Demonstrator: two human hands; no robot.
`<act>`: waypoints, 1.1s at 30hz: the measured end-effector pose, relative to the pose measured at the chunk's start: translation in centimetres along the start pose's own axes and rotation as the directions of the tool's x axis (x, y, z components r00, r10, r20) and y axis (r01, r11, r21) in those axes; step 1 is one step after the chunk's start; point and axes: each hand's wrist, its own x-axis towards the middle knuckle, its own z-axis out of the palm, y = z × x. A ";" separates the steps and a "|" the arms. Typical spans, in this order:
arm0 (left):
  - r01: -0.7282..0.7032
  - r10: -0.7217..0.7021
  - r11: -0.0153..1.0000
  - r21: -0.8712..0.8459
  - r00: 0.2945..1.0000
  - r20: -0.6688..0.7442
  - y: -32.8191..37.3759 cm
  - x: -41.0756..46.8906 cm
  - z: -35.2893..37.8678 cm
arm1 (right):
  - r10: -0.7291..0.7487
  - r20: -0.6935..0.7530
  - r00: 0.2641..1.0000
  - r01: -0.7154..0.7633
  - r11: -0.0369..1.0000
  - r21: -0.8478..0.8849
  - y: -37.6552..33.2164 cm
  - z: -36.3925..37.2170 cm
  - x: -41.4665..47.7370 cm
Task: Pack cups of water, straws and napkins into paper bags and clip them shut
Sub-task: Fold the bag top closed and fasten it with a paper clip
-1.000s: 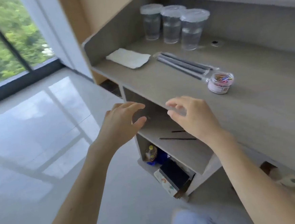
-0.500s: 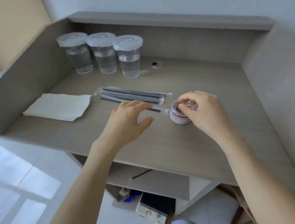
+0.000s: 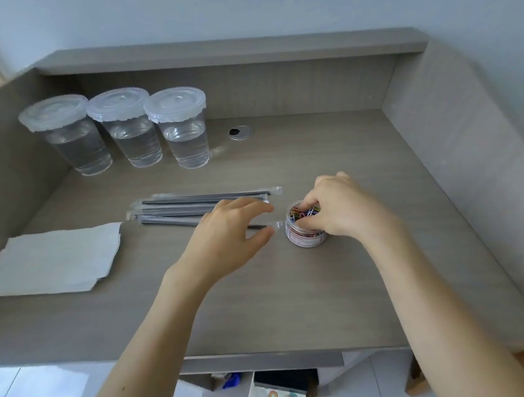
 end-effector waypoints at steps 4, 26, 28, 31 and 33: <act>-0.020 0.021 1.000 -0.010 1.000 0.023 -0.9 0.5 0.0 | -0.005 -0.119 0.993 0.021 0.991 0.131 0.3 1.1 0.2; -0.208 0.212 0.968 -0.140 0.977 0.014 -3.1 0.1 0.1 | 0.229 -0.459 0.859 0.042 0.860 0.508 0.0 2.9 -2.8; -0.238 0.242 0.958 -0.158 0.970 0.013 -3.2 -0.3 0.3 | 0.291 -0.496 0.818 0.038 0.833 0.552 -0.3 3.0 -3.7; -0.264 0.265 0.948 -0.176 0.964 -0.021 -3.1 -0.9 0.4 | 0.369 -0.564 0.739 0.091 0.775 0.626 -0.6 3.5 -5.2; -0.300 0.293 0.936 -0.184 0.954 -0.062 -2.5 -1.4 0.5 | 0.401 -0.574 0.714 0.123 0.735 0.667 -0.4 4.1 -6.6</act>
